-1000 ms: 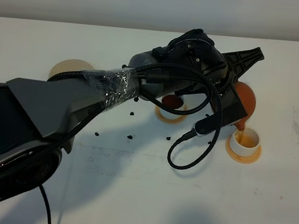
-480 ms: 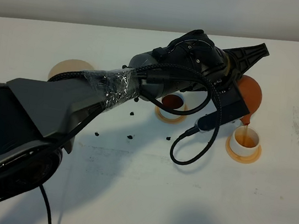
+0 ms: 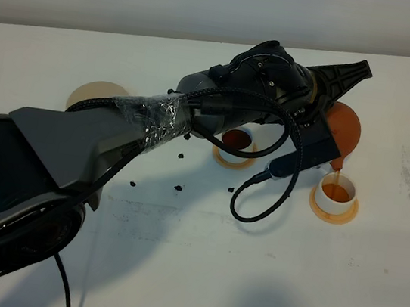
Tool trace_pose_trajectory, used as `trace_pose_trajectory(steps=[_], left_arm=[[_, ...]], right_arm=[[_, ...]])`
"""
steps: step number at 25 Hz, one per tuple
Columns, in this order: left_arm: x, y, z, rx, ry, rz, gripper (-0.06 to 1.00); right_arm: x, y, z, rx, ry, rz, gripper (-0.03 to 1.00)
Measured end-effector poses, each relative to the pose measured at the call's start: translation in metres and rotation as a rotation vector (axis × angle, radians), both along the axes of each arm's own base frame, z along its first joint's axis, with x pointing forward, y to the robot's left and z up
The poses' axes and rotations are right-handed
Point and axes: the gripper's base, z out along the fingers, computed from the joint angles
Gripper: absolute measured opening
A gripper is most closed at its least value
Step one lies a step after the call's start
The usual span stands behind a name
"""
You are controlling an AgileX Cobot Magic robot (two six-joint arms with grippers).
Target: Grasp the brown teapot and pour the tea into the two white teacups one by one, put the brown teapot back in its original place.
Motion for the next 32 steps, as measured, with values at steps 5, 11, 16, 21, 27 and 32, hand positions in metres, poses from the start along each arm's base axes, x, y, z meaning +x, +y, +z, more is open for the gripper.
trace_pose_trajectory(steps=[5,11,16,21,27,32], left_arm=[[0.0,-0.0002,0.0001,0.025,-0.021,-0.028,0.1],[0.0004,-0.0015,0.0015,0.023,-0.043,-0.048,0.1],[0.0006,-0.0022,0.0023,0.019,-0.054,-0.057,0.1],[0.0008,-0.0028,0.003,0.013,-0.062,-0.062,0.1],[-0.001,-0.0051,0.0034,0.019,-0.074,-0.079,0.1],[-0.0021,-0.0072,0.0044,0.015,-0.088,-0.093,0.1]], right_arm=[[0.0,0.0,0.0,0.0,0.0,0.0,0.51],[0.0,0.0,0.0,0.0,0.0,0.0,0.51],[0.0,0.0,0.0,0.0,0.0,0.0,0.51],[0.0,0.0,0.0,0.0,0.0,0.0,0.51],[0.0,0.0,0.0,0.0,0.0,0.0,0.51],[0.0,0.0,0.0,0.0,0.0,0.0,0.51]])
